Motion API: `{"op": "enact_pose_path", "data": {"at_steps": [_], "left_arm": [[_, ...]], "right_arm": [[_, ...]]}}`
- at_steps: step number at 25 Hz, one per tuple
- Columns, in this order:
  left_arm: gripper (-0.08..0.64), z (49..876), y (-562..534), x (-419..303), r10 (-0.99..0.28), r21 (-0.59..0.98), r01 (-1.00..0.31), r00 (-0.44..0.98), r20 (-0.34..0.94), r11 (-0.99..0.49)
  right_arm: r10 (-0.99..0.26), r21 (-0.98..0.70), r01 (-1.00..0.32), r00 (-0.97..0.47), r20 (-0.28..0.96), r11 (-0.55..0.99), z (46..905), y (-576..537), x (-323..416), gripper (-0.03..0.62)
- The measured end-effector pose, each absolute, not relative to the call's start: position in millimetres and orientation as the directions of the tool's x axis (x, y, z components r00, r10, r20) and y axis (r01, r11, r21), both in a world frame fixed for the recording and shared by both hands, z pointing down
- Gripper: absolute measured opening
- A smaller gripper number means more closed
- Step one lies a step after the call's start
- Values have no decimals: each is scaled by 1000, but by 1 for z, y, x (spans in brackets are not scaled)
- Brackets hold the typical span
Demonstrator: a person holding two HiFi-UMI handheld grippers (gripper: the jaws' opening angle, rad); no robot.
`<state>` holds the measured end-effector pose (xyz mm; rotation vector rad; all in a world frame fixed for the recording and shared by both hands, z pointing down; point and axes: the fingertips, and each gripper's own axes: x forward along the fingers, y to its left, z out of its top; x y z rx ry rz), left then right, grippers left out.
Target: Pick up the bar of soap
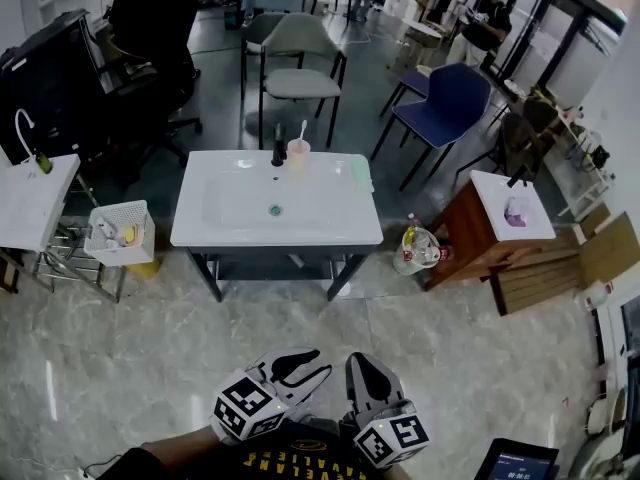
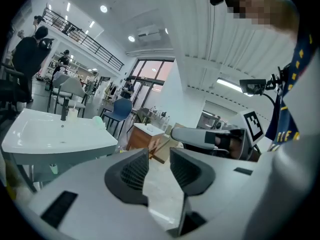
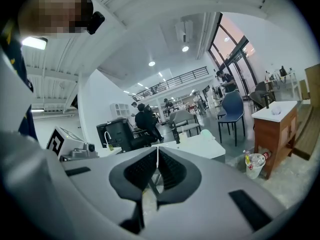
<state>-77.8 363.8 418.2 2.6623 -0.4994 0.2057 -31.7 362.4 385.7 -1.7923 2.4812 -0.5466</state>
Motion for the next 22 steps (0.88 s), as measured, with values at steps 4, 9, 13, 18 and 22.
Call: {"op": "enact_pose_path", "data": {"at_steps": [4,9,13,18,22], "left_arm": [[141,423,350,-86,-289,392,-357,931,222,-848],[141,429,334,-89,-279,410,-352,933,229,-841],[141,439,320,-86,-275,425,-358,929,246,-831],[141,437,290,-83,-319,405,-404,911,262,-820],[141,436,262,-64,-351,392,-436,896,270,-810]], "right_arm": [[-922,-299,-920,-324,213,255,393,351,-43,18],[-915,-299,-922,-322,245,245,399,332,-50,18],[-903,-325,-911,-342,259,252,412,317,-50,18],[-892,-348,-893,-381,244,286,414,287,-43,18],[-882,-355,-877,-415,223,323,412,256,-26,18]]}}
